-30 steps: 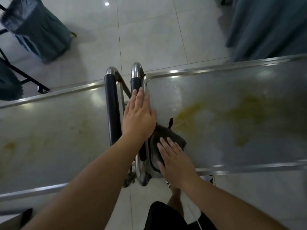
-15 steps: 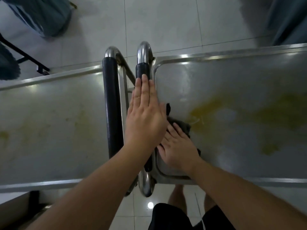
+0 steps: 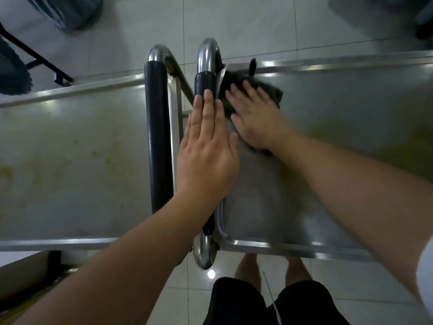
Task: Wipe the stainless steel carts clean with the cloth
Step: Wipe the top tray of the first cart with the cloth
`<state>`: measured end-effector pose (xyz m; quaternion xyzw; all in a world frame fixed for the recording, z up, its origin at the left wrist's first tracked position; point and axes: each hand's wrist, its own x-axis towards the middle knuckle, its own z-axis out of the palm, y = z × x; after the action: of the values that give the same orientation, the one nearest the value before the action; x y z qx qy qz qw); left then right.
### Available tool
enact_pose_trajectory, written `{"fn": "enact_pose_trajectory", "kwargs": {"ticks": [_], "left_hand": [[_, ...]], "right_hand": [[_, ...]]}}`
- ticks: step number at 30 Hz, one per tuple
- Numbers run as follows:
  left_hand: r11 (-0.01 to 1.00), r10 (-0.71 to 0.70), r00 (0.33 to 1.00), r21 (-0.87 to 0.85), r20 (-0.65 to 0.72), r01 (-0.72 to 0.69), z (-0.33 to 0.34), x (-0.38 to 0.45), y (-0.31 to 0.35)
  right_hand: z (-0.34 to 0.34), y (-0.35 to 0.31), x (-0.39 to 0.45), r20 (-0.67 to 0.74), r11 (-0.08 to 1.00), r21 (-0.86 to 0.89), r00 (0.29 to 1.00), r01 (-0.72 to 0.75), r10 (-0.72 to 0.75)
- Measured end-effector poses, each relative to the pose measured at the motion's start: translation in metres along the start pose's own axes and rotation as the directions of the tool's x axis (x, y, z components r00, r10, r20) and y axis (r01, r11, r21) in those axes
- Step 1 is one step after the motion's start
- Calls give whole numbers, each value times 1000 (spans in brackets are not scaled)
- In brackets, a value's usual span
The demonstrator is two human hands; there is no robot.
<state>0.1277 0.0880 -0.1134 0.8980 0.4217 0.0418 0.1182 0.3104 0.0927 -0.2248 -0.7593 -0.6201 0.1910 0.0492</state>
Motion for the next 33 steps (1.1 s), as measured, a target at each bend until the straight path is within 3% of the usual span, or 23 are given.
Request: {"fn": "enact_pose_trajectory", "kwargs": {"ticks": [5,8,11,16,21,33], "left_hand": [[1000,6,999,29,50,-8,-3,1,1],[996,-10,994,86,109,0,-7,0,1],[987,-19,988,160,154,-6,-8,1,2],[991,-52,990,133,132,35,-6,2,10],[994,-53,996,100,78,45,-3,-4,12],[976,-106,990,203,96,84,-3,-2,17]], "right_hand": [[41,-49,-142,82,989,141,994,54,-66],[68,-67,-224,150,984,108,977,138,-153],[77,-64,-255,171,984,84,971,157,-169],[74,-52,-245,172,975,69,961,209,-218],[56,3,-207,60,964,-49,964,261,-258],[-38,143,-16,21,992,-129,1000,10,-7]]}}
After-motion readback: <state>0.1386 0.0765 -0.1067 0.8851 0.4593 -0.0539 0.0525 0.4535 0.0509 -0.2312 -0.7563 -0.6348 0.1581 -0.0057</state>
